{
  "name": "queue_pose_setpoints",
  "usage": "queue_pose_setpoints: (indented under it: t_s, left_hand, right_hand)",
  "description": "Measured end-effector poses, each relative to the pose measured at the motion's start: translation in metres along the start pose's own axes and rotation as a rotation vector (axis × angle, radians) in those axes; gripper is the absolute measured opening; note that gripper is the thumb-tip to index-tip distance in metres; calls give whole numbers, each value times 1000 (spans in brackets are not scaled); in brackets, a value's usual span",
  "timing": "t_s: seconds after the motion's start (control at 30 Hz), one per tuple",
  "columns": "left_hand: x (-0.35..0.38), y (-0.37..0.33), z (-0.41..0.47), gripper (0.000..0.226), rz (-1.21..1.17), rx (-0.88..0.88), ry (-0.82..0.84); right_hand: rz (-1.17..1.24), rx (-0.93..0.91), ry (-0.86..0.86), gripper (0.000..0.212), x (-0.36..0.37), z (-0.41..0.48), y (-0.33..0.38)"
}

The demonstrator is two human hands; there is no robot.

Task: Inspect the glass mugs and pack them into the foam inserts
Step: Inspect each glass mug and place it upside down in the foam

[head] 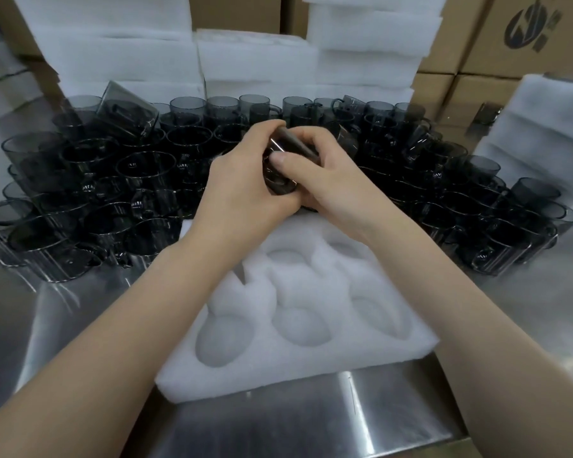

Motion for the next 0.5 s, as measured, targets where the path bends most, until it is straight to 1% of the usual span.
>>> queue_pose_setpoints:
  t_s: [0.07, 0.13, 0.23, 0.27, 0.37, 0.43, 0.5]
  left_hand:
    - [-2, -4, 0, 70, -3, 29, -2]
    - [-5, -7, 0, 68, -33, 43, -19]
    - [-7, -11, -1, 66, -38, 67, -41]
    - [-7, -13, -2, 66, -35, 81, -43]
    - [-3, -26, -6, 69, 18, 195, -16]
    - [-1, -34, -10, 70, 46, 287, -3]
    - [-2, -39, -12, 71, 34, 344, -16]
  right_hand:
    - [-71, -62, -3, 34, 0, -1, 6]
    - [-69, -102, -20, 21, 0, -2, 12]
    - [43, -75, -29, 23, 0, -2, 12]
    - [98, -44, -34, 25, -1, -1, 11]
    - [381, 164, -31, 32, -2, 1, 0]
    - [516, 242, 29, 32, 2, 0, -2]
    - [604, 275, 119, 35, 8, -2, -2]
Point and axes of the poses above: each hand's wrist, its own z-axis towards the middle knuckle, its own x-axis out of the palm, y = z × x, the point moved 10 cm from there along z, towards the middle knuckle, and after that the axes turned 9 degrees about -y, right-handed, at the moved point
